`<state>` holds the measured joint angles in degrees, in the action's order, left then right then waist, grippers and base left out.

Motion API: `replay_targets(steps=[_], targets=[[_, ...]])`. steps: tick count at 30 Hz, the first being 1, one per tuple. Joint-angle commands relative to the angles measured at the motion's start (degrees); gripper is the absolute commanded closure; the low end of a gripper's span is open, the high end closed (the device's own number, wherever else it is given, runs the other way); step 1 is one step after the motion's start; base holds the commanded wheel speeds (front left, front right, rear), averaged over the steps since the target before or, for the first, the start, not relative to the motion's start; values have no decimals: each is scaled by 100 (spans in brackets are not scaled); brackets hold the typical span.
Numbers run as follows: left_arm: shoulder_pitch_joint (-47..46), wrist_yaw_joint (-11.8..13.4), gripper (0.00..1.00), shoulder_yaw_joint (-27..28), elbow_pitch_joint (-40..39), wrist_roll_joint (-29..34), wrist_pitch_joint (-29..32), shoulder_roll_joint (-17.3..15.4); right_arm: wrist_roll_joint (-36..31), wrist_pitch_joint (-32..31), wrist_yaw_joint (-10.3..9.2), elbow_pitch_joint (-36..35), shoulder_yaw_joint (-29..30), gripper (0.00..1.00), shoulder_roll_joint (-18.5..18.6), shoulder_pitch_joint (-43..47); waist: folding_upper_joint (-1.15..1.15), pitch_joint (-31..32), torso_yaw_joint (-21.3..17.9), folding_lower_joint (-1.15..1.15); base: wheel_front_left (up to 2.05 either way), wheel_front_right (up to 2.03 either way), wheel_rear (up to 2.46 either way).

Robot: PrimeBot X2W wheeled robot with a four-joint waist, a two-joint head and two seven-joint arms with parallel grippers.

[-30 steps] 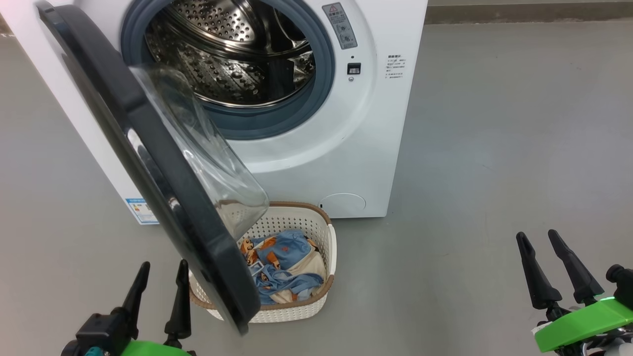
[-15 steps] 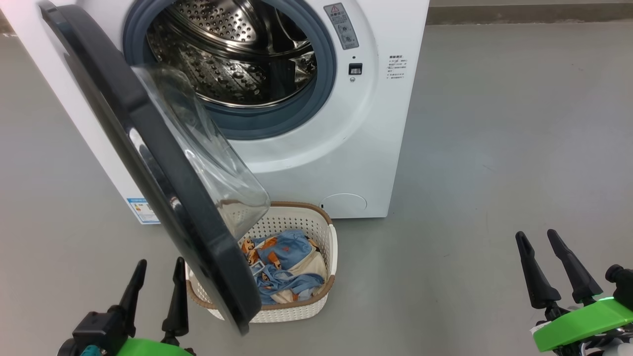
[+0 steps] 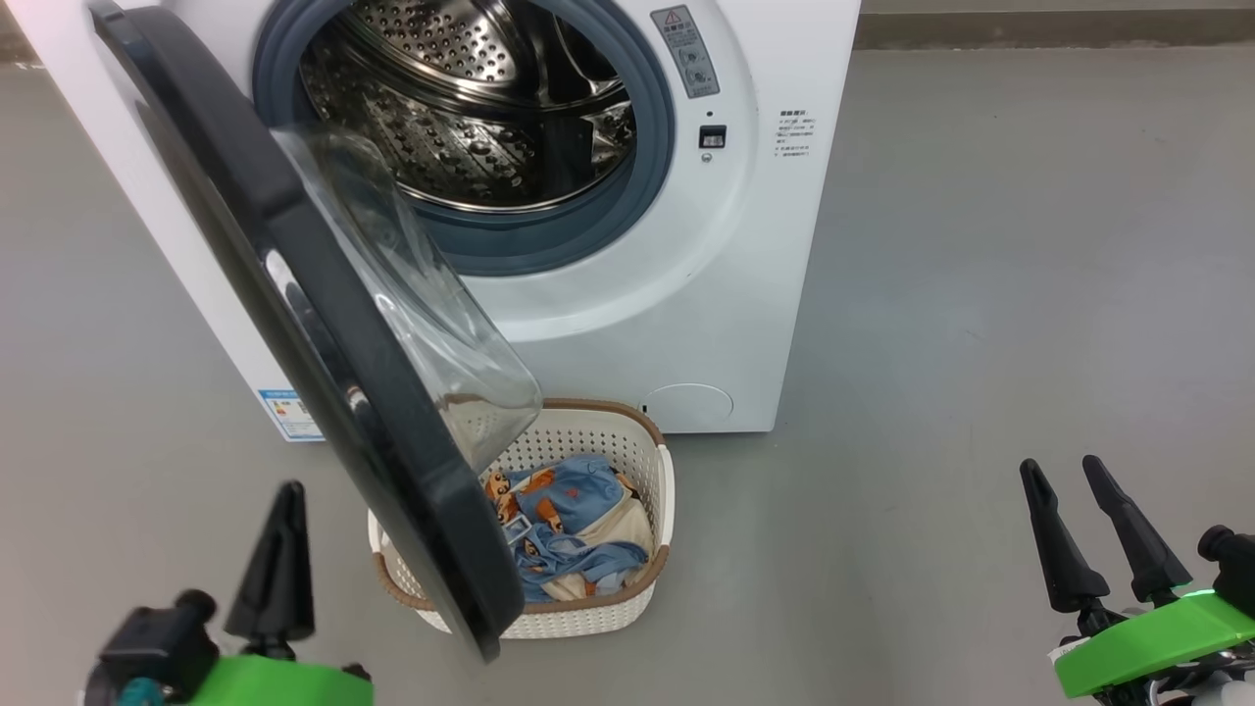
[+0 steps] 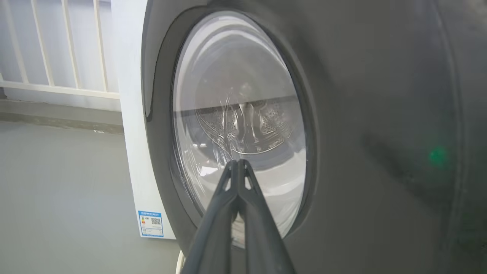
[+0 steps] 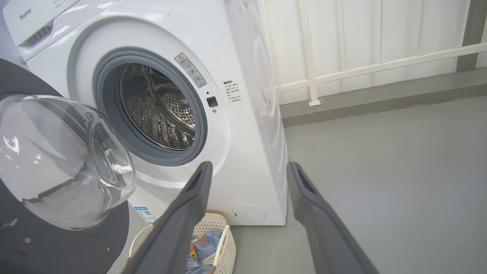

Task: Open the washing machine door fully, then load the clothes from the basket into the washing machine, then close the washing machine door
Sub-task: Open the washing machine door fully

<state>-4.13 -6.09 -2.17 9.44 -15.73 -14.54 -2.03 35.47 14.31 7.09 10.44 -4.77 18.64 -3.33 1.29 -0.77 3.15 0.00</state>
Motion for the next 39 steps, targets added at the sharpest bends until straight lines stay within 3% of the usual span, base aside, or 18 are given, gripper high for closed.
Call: replay_targets(steps=[1, 12, 23, 31, 39], targets=[[-264, 62, 100, 206, -219, -26, -46, -85, 25, 69, 40, -150, -77, 0, 104, 21, 0, 1, 8, 0, 0, 0, 0], [-338, 229, 100, 194, -1787, 288, -46, -85, 34, 69, 40, -153, -77, 0, 56, 49, 0, 12, 108, 0, 0, 0, 0], [-287, 257, 100, -769, -3210, 448, -46, -85, 47, 69, 40, -153, -107, 0, 30, 40, 0, -10, 158, 0, 0, 0, 0], [-215, 250, 100, -1882, -2879, 101, 31, -85, 66, 69, 40, -152, -176, 0, 5, 0, 0, -55, 139, 0, 0, 0, 0], [-346, 367, 100, -2213, -2041, -185, -5, -85, 104, 69, 40, -143, -265, 0, 7, -74, 0, -148, 16, 0, 0, 0, 0]])
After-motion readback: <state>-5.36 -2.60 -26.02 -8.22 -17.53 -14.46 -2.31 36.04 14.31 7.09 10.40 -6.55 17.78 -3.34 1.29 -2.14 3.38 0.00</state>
